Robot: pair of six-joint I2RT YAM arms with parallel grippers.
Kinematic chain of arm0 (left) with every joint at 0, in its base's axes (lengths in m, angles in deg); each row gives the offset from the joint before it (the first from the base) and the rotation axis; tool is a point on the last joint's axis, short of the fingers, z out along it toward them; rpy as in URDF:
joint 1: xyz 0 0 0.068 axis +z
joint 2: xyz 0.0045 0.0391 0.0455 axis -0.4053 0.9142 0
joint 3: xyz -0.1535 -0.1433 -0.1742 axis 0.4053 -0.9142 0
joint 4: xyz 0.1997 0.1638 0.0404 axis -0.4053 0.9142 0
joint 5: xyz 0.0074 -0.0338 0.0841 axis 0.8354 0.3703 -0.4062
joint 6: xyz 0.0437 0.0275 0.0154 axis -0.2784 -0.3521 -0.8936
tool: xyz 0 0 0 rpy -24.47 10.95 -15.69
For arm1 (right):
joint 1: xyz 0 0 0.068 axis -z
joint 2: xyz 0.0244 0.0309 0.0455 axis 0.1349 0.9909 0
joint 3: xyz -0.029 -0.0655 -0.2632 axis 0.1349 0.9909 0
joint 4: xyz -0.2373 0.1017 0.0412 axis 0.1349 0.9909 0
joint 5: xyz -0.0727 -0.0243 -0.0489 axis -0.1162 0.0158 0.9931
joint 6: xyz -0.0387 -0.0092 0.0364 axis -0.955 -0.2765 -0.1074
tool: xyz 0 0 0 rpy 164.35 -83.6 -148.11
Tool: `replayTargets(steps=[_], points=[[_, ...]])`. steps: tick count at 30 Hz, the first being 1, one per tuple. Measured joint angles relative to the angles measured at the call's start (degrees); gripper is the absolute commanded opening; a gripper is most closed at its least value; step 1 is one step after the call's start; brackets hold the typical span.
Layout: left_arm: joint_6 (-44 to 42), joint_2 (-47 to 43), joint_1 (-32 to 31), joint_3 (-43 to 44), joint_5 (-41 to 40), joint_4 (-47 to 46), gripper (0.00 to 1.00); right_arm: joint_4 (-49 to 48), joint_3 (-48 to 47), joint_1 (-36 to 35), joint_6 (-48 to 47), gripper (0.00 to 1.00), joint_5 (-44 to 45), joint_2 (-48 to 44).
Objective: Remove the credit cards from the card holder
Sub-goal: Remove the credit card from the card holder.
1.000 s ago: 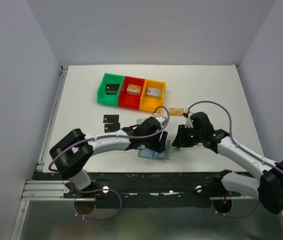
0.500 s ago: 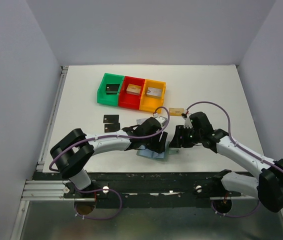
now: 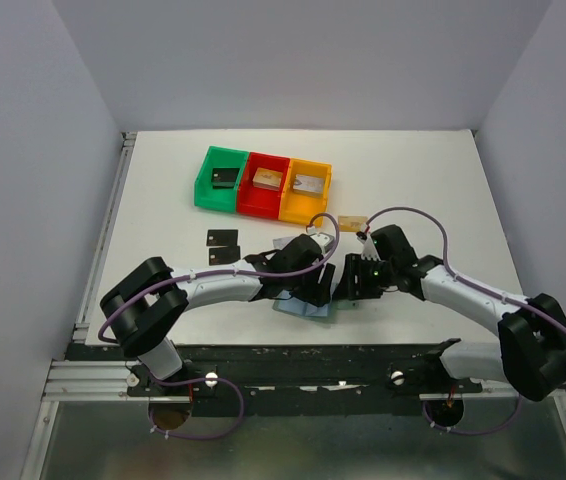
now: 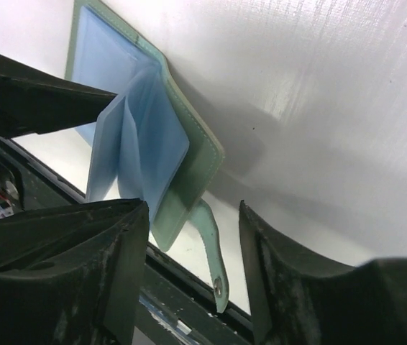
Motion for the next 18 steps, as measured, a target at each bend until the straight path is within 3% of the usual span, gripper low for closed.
replayTargets(steps=[5,11,18], points=[[0.0,0.0,0.0,0.0,0.0,0.0,0.72,-0.5,0.0,0.0,0.5,0.38,-1.1,2.3],[-0.2,-0.2,0.0,0.0,0.0,0.0,0.72,-0.7,-0.1,0.0,0.4,0.41,-2.5,2.4],[-0.2,-0.2,0.0,0.0,-0.1,0.0,0.72,-0.7,-0.1,0.0,-0.8,0.08,-4.6,2.9]])
